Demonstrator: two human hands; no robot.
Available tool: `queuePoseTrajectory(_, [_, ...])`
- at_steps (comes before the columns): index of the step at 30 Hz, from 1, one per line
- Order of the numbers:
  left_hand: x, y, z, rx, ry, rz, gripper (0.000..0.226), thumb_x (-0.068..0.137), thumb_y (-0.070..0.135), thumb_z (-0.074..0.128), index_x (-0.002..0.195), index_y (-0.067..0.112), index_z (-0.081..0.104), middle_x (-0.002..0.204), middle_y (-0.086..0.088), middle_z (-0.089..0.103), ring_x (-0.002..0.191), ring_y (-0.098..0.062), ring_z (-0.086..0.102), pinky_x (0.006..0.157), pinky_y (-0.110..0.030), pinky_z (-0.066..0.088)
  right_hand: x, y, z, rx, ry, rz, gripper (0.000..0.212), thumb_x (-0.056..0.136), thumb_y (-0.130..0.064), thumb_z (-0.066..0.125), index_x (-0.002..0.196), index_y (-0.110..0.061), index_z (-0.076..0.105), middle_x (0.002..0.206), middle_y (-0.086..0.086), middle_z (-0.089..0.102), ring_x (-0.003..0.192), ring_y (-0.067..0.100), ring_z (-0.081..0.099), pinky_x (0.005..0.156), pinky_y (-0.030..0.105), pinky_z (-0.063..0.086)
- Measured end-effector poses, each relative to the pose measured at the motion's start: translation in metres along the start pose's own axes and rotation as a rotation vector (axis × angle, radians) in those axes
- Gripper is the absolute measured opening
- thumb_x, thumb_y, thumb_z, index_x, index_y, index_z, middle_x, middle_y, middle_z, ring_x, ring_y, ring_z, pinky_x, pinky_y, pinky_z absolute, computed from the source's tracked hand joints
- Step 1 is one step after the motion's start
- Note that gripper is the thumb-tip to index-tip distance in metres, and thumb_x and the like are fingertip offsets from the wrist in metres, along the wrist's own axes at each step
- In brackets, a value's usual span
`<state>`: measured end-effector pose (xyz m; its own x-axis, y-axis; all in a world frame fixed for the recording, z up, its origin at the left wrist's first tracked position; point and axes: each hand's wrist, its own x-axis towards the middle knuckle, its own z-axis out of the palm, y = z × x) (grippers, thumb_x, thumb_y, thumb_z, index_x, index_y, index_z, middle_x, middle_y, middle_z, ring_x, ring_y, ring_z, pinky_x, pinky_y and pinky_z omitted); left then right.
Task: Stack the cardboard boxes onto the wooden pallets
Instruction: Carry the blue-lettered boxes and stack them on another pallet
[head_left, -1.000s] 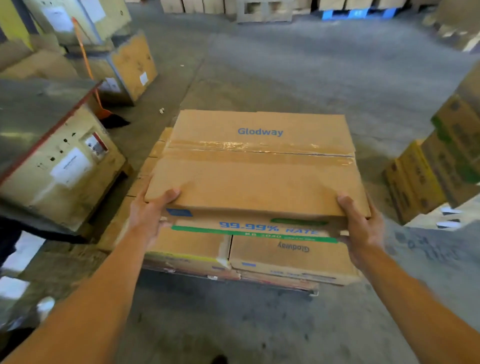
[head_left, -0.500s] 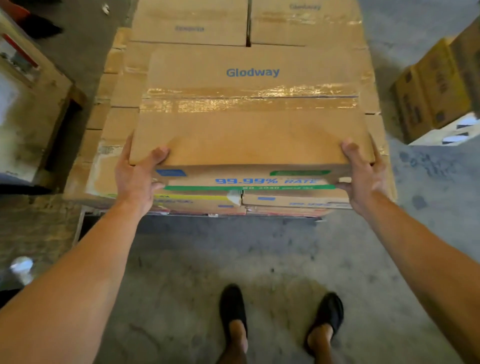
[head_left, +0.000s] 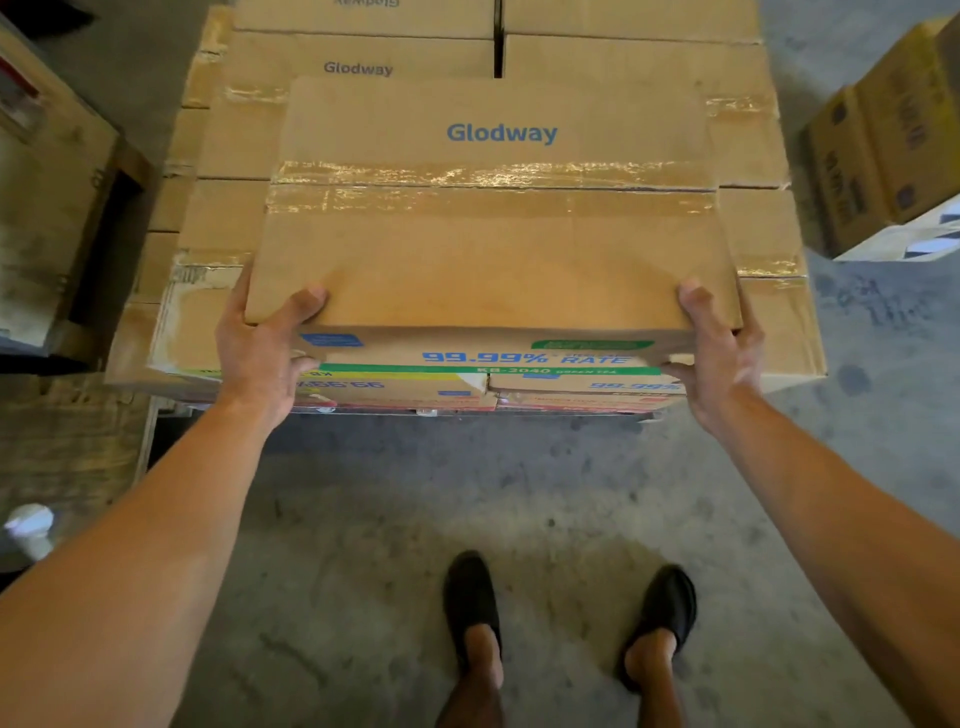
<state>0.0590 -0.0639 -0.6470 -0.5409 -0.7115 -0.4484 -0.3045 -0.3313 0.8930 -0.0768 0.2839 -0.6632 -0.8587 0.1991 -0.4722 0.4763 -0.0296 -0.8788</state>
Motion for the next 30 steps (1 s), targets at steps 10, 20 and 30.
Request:
queuePoseTrajectory(10, [0.011, -0.011, -0.004, 0.061, -0.026, 0.033, 0.069, 0.084, 0.024, 0.081, 0.145, 0.031, 0.051, 0.116, 0.017, 0.069, 0.103, -0.004, 0.068, 0.091, -0.062, 0.052, -0.006, 0.007, -0.001, -0.055, 0.017, 0.011, 0.071, 0.090, -0.042, 0.072, 0.153, -0.038, 0.038, 0.105, -0.024, 0.061, 0.099, 0.000, 0.061, 0.096, 0.049, 0.055])
queuePoseTrajectory(20, [-0.032, 0.051, 0.020, 0.540, 0.151, 0.305, 0.103, 0.072, 0.064, 0.079, 0.157, 0.030, 0.031, 0.158, 0.005, 0.041, 0.144, -0.017, 0.039, 0.119, -0.043, 0.032, 0.001, -0.060, -0.074, -0.407, -0.044, -0.100, 0.090, 0.068, -0.081, 0.062, 0.150, -0.052, 0.035, 0.148, -0.001, 0.054, 0.134, 0.020, 0.052, 0.112, 0.042, 0.037])
queuePoseTrajectory(30, [-0.180, 0.168, 0.315, 0.527, -0.206, 0.601, 0.083, 0.083, 0.046, 0.079, 0.152, 0.018, 0.044, 0.155, -0.001, 0.046, 0.143, -0.014, 0.042, 0.115, -0.030, 0.033, 0.024, -0.254, -0.293, -0.343, 0.267, -0.288, 0.077, 0.085, -0.068, 0.063, 0.151, -0.033, 0.044, 0.150, 0.003, 0.052, 0.137, 0.028, 0.048, 0.113, 0.044, 0.035])
